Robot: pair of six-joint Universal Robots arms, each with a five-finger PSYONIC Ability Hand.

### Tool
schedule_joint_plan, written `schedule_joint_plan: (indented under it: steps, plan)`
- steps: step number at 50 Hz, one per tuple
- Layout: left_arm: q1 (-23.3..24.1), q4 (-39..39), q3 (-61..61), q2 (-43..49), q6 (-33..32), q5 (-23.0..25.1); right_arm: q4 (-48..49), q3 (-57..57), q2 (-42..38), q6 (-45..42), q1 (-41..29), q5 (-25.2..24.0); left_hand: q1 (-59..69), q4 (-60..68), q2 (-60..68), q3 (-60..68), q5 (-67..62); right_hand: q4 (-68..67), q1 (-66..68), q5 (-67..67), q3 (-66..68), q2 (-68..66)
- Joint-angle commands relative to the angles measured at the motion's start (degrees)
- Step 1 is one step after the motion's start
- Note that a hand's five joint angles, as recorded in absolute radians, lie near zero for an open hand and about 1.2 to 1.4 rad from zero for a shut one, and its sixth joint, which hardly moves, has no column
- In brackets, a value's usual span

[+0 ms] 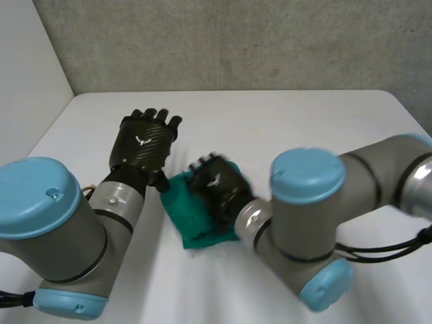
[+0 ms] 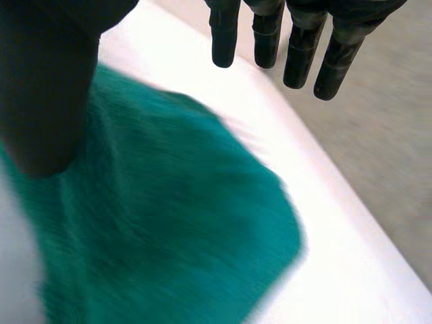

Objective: Fold the towel.

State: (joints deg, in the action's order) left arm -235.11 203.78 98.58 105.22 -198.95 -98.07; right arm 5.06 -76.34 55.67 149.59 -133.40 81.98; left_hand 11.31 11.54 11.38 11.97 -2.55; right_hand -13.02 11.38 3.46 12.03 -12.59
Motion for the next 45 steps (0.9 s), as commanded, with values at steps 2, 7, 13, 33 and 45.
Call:
schedule_joint_plan:
  steps: [2,7,13,33,45]
  plan:
    - [4.3,-6.1,-5.2,5.3,9.0,0.1,-0.7,0.4,3.3,14.6,7.6,0.8,0.4,0.2,0.3,-0.2,0.8,3.0,-1.4,-3.5,-2.0,2.6]
    - [4.5,-14.2,-8.1,10.9,13.7,-0.3,-6.6,4.2,-2.5,18.6,12.1,-5.9,0.8,0.5,0.7,0.1,0.5,3.0,-1.4,-3.5,-2.0,2.6]
    - [3.7,-23.4,-10.7,17.3,17.5,-3.1,-14.4,10.3,-10.5,18.3,12.6,-6.4,0.1,-0.1,0.0,-0.6,1.2,3.0,-1.4,-3.5,-2.0,2.6]
    - [1.0,-23.5,-19.8,1.8,16.3,-3.3,-9.8,9.9,8.5,21.8,18.0,0.4,-0.1,-0.3,-0.2,-0.7,1.3,3.0,-1.4,-3.5,-2.0,2.6]
    - [-10.5,-35.6,-30.2,-7.1,20.1,3.9,-8.7,10.1,22.5,21.8,26.7,12.9,-1.1,-1.3,-1.2,-1.8,2.3,3.0,-1.4,-3.5,-2.0,2.6]
